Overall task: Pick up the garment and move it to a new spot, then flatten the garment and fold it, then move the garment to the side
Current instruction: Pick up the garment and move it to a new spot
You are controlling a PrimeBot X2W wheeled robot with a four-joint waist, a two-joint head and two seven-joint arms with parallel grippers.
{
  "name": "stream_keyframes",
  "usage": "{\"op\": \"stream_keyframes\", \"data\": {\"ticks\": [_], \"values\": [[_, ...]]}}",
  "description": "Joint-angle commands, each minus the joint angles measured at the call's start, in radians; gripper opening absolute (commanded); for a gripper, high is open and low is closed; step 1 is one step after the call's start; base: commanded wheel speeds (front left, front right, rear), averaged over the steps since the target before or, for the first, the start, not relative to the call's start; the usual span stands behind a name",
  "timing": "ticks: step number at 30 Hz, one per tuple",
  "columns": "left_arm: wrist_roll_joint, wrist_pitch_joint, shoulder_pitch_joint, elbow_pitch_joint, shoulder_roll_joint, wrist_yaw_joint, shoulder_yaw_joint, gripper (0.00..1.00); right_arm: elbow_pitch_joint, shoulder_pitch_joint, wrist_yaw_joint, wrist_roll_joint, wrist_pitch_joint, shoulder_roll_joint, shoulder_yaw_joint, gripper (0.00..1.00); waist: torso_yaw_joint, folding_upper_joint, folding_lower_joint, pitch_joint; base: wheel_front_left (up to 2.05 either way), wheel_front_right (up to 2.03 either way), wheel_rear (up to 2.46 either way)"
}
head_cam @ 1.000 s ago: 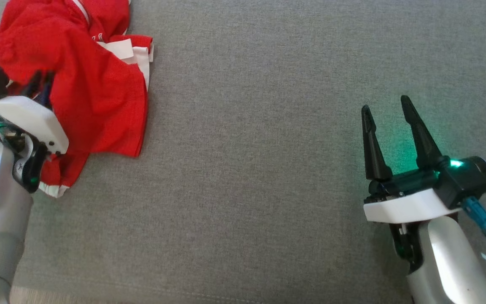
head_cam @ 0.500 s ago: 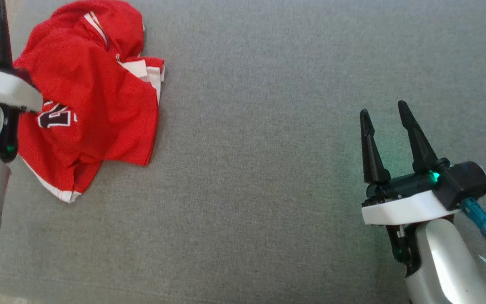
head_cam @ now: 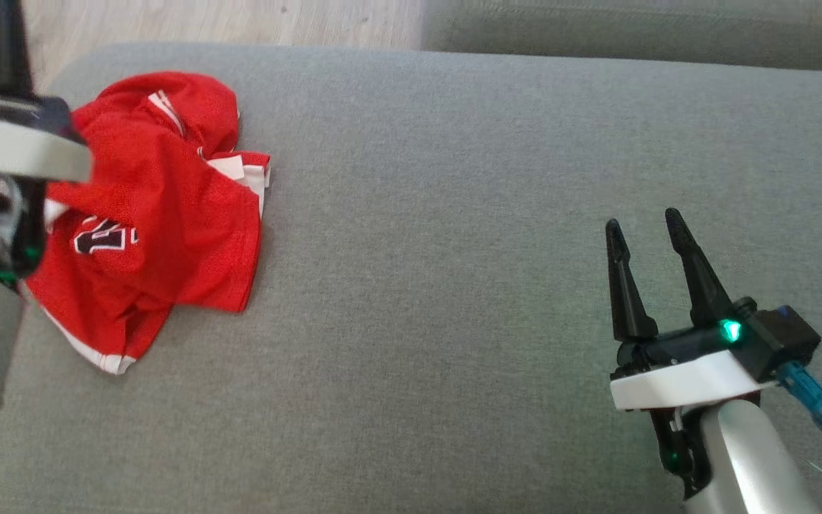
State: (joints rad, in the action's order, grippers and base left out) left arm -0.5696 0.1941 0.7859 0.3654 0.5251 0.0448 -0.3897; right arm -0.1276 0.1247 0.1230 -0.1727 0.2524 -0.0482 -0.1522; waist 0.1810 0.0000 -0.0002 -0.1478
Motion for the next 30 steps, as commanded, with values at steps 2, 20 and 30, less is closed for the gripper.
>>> {"op": "stream_keyframes", "data": {"ticks": [2,20,30], "values": [[0.001,-0.035,-0.024,-0.099,0.052,-0.025,0.022,0.00,0.040,-0.003,0.008,-0.014,0.009,-0.002,-0.014,1.00,-0.013,0.0000,0.0002,0.020,0.00,0.00,0.00],[-0.017,0.058,-0.607,-0.303,-0.075,-0.263,0.025,1.00,0.079,-0.086,0.008,-0.037,0.009,-0.002,-0.056,1.00,0.026,0.0000,0.0002,0.130,0.00,0.00,0.00],[0.038,0.067,-0.773,-0.351,-0.198,-0.295,0.095,1.00,0.078,-0.120,0.008,-0.044,0.009,-0.002,-0.061,1.00,0.059,0.0000,0.0002,0.170,0.00,0.00,0.00]]}}
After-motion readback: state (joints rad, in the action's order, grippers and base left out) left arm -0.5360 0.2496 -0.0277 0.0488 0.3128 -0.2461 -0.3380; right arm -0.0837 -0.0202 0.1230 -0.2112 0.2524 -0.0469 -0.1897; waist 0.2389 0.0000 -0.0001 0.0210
